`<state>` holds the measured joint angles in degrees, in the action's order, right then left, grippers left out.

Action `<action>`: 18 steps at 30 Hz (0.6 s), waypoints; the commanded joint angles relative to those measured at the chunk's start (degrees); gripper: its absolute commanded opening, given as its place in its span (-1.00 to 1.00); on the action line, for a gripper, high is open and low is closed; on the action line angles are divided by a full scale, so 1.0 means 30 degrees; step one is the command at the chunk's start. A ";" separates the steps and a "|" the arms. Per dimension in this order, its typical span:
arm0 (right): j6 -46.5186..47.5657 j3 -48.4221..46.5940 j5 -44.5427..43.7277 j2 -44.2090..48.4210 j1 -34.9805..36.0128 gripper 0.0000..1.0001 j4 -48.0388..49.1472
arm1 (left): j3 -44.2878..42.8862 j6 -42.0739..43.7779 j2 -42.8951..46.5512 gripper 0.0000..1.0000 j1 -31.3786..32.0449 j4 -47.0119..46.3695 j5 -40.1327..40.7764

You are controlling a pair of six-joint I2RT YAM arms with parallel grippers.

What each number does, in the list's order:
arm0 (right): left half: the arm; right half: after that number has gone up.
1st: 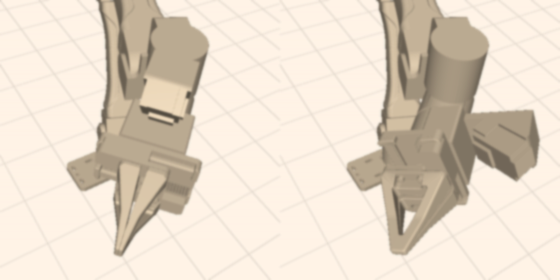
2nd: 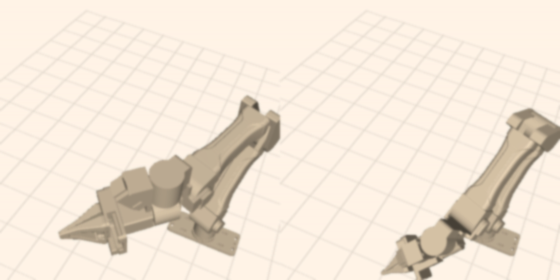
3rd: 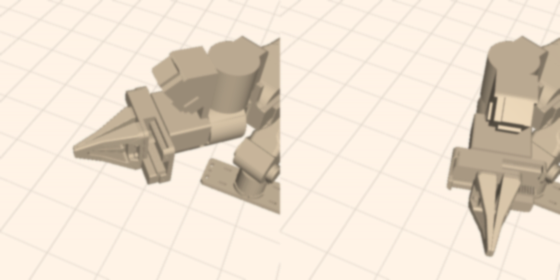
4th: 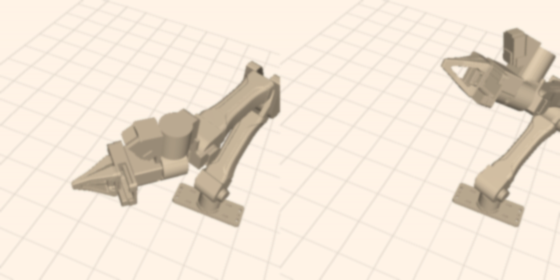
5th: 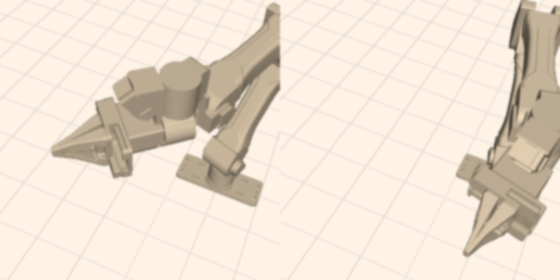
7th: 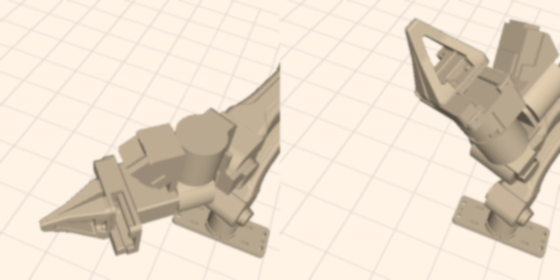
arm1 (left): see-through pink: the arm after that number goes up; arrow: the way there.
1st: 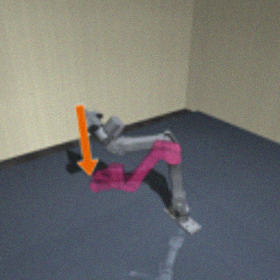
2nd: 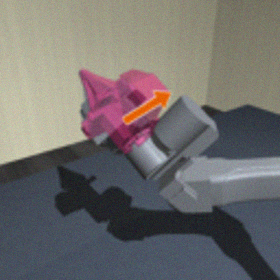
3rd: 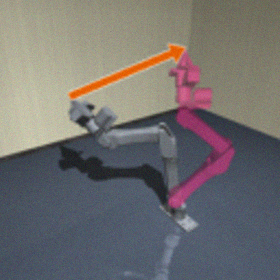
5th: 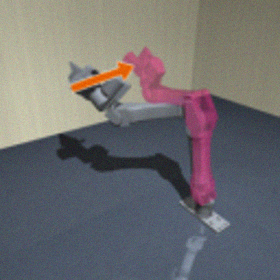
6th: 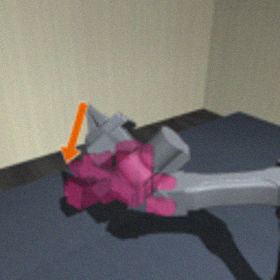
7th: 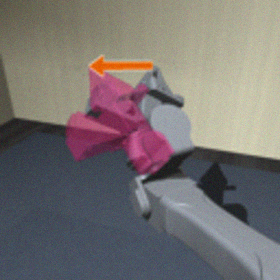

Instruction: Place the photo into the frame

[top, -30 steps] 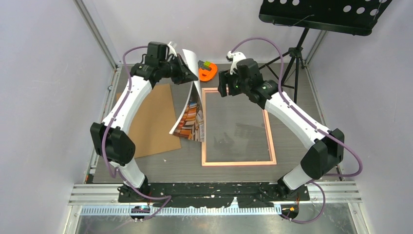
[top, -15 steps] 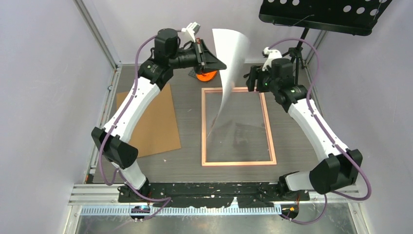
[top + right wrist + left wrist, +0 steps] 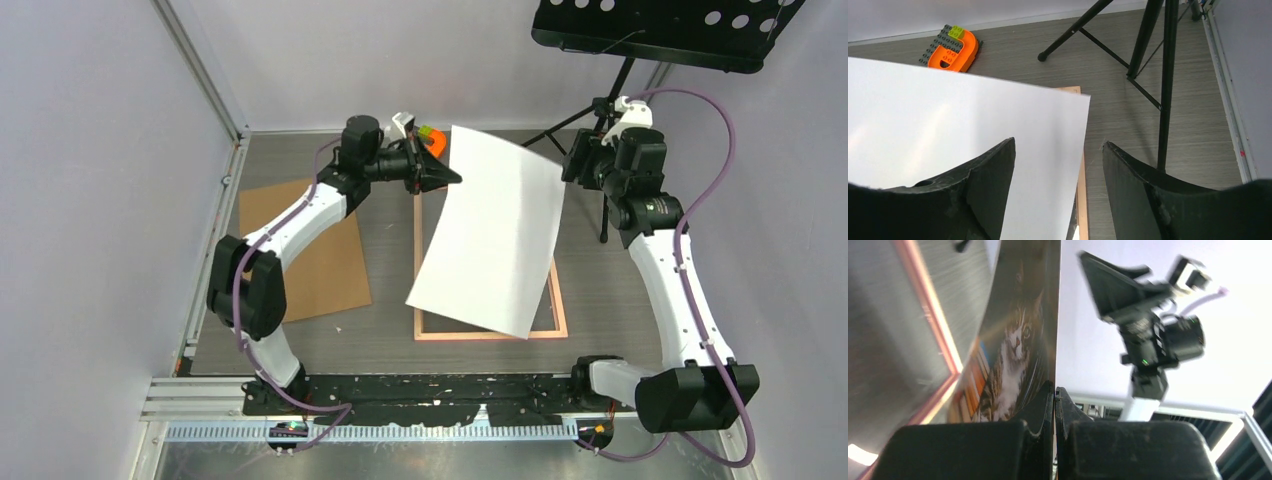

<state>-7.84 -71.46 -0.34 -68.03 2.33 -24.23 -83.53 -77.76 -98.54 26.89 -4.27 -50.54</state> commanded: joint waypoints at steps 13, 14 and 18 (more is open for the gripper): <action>-0.0095 0.0856 0.1242 0.1053 -0.0489 0.41 0.0252 | 0.5162 0.3470 -0.2609 -1.00 -0.1581 -0.2192 0.4232; -0.0104 0.0970 0.1311 0.1055 -0.0484 0.41 0.0297 | 0.5283 0.3513 -0.2731 -1.00 -0.1710 -0.2232 0.4523; -0.0051 0.1252 0.1400 0.1010 -0.0512 0.41 0.0389 | 0.5256 0.3822 -0.3334 -1.00 -0.2222 -0.2071 0.5455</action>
<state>-7.86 -68.25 2.92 -65.87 0.99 -24.99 -67.57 -68.79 -107.44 21.89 -7.14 -38.37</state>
